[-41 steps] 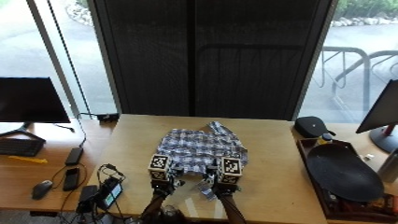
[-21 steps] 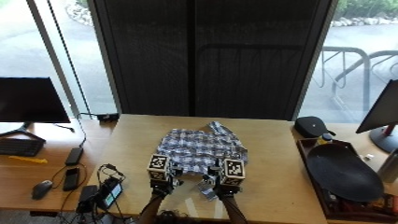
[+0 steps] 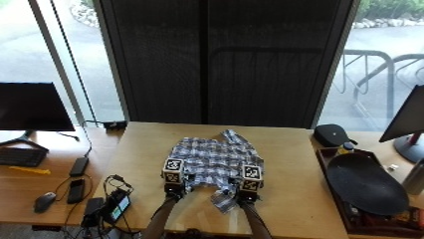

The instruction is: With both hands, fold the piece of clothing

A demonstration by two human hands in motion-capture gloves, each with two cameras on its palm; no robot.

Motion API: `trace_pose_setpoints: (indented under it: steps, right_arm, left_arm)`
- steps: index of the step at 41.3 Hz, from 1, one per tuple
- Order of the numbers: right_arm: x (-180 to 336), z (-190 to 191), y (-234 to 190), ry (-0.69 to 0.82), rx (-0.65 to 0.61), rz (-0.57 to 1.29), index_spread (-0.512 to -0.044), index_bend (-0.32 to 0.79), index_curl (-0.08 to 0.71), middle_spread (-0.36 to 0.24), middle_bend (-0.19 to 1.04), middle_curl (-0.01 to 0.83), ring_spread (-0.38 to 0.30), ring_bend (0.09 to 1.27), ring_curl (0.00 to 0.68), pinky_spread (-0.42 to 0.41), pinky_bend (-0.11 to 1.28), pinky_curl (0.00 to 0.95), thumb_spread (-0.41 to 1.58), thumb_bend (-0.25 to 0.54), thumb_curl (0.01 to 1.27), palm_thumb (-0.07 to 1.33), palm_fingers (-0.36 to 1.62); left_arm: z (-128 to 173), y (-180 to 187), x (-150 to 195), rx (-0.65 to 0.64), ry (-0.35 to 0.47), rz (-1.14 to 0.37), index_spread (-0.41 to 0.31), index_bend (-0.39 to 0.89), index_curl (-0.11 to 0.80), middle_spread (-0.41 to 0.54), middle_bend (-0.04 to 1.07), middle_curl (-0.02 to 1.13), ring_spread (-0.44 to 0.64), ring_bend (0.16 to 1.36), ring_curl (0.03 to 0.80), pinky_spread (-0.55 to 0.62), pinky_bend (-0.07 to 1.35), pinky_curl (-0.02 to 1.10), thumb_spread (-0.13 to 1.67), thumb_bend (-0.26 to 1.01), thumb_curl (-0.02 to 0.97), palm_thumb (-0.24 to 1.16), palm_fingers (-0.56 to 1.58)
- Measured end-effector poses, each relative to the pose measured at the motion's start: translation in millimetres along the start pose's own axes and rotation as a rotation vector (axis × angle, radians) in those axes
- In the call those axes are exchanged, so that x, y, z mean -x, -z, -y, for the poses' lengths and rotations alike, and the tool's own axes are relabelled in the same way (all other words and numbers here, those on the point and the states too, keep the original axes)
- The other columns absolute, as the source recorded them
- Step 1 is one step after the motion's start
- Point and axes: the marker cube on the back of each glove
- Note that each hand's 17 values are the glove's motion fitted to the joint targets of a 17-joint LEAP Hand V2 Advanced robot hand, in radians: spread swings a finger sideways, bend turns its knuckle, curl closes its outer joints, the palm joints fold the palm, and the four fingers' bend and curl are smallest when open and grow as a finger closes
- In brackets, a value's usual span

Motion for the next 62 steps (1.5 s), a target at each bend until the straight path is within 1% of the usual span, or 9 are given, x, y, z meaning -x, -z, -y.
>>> trace_pose_setpoints:
  steps: [3, 7, 12, 18, 32, 38, 42, 53, 62]
  right_arm:
    - [-0.3, 8.0, -0.5, -0.003, 0.001, 0.021, -0.342, 0.09, 0.200, 0.036, 0.19, 0.279, 0.205, 0.37, 0.258, 0.272, 0.76, 0.368, 1.14, -0.010, 0.32, 0.39, 0.05]
    - [-3.8, 28.2, -6.2, 0.007, -0.052, 0.003, -0.331, 0.09, 0.191, 0.040, 0.18, 0.283, 0.202, 0.40, 0.266, 0.262, 0.79, 0.376, 1.13, -0.011, 0.33, 0.42, 0.06]
    - [0.7, 10.1, -16.2, 0.032, 0.215, 0.029, -0.319, 0.11, 0.190, 0.051, 0.16, 0.277, 0.197, 0.43, 0.275, 0.254, 0.83, 0.381, 1.11, -0.019, 0.33, 0.43, 0.05]
    - [-2.5, 13.6, -24.2, 0.031, 0.263, 0.004, -0.320, 0.14, 0.202, 0.065, 0.15, 0.269, 0.183, 0.45, 0.287, 0.249, 0.84, 0.380, 1.08, -0.021, 0.34, 0.44, 0.06]
    - [-6.2, 11.8, -20.0, -0.022, 0.219, -0.050, -0.364, 0.29, 0.314, -0.056, 0.20, 0.310, -0.015, 0.49, 0.307, 0.204, 0.52, 0.291, 1.09, 0.003, 0.35, 0.59, 0.49]
    - [-6.1, 17.9, -10.7, -0.030, 0.019, -0.202, -0.356, 0.31, 0.344, -0.147, 0.24, 0.339, -0.135, 0.52, 0.324, 0.091, 0.45, 0.277, 1.14, 0.038, 0.35, 0.70, 0.84]
    - [-6.3, 29.5, -0.5, 0.006, -0.137, -0.297, -0.348, 0.25, 0.341, -0.190, 0.23, 0.351, -0.210, 0.53, 0.330, -0.044, 0.48, 0.292, 1.15, 0.057, 0.36, 0.77, 1.10]
    - [-14.9, 12.5, 30.8, 0.197, 0.221, -0.131, -0.336, 0.14, 0.351, -0.247, 0.32, 0.414, -0.283, 0.64, 0.406, -0.284, 0.53, 0.353, 1.14, 0.044, 0.36, 0.86, 1.34]
    - [-13.8, 41.9, 112.5, 0.197, 0.203, -0.016, -0.329, 0.14, 0.346, -0.246, 0.39, 0.447, -0.270, 0.73, 0.436, -0.335, 0.51, 0.360, 1.08, 0.007, 0.36, 0.89, 1.38]
  left_arm:
    - [-19.0, 7.9, -6.9, 0.110, 0.041, 0.022, -0.101, 0.12, 0.251, 0.049, 0.22, 0.37, 0.27, 0.62, 0.276, 0.38, 0.51, 0.28, 1.08, -0.01, 0.311, 0.35, 0.21]
    - [-11.8, 3.7, -13.1, 0.109, 0.039, 0.061, -0.097, 0.13, 0.253, 0.035, 0.23, 0.38, 0.25, 0.63, 0.282, 0.36, 0.51, 0.29, 1.08, -0.02, 0.316, 0.36, 0.24]
    - [6.3, -6.1, -14.1, 0.080, 0.035, 0.152, -0.102, 0.14, 0.267, 0.000, 0.25, 0.39, 0.20, 0.63, 0.288, 0.33, 0.48, 0.28, 1.08, -0.02, 0.319, 0.38, 0.31]
    - [9.4, -15.6, -22.4, 0.105, 0.013, 0.132, -0.107, 0.14, 0.276, -0.016, 0.25, 0.40, 0.16, 0.64, 0.299, 0.31, 0.46, 0.29, 1.12, -0.01, 0.320, 0.40, 0.32]
    - [7.3, -16.1, -24.3, -0.029, 0.006, 0.192, -0.181, 0.22, 0.357, -0.127, 0.26, 0.41, -0.02, 0.60, 0.307, 0.20, 0.29, 0.27, 1.24, 0.00, 0.323, 0.49, 0.68]
    - [35.0, -3.8, -23.8, -0.319, -0.027, 0.245, -0.235, 0.25, 0.391, -0.206, 0.28, 0.42, -0.16, 0.60, 0.312, 0.10, 0.19, 0.25, 1.24, 0.05, 0.349, 0.63, 0.93]
    - [35.4, 3.1, -22.5, -0.319, -0.048, 0.239, -0.269, 0.25, 0.404, -0.252, 0.29, 0.42, -0.24, 0.59, 0.319, 0.03, 0.15, 0.25, 1.19, 0.05, 0.367, 0.68, 1.06]
    - [-15.2, 42.0, -15.7, 0.100, -0.190, 0.184, -0.312, 0.20, 0.431, -0.327, 0.40, 0.48, -0.35, 0.61, 0.367, -0.08, 0.13, 0.25, 1.08, 0.01, 0.398, 0.77, 1.18]
    - [25.7, 79.9, -0.7, -0.009, -0.141, 0.196, -0.323, 0.19, 0.445, -0.347, 0.44, 0.49, -0.37, 0.63, 0.385, -0.11, 0.13, 0.25, 1.06, -0.02, 0.405, 0.79, 1.18]
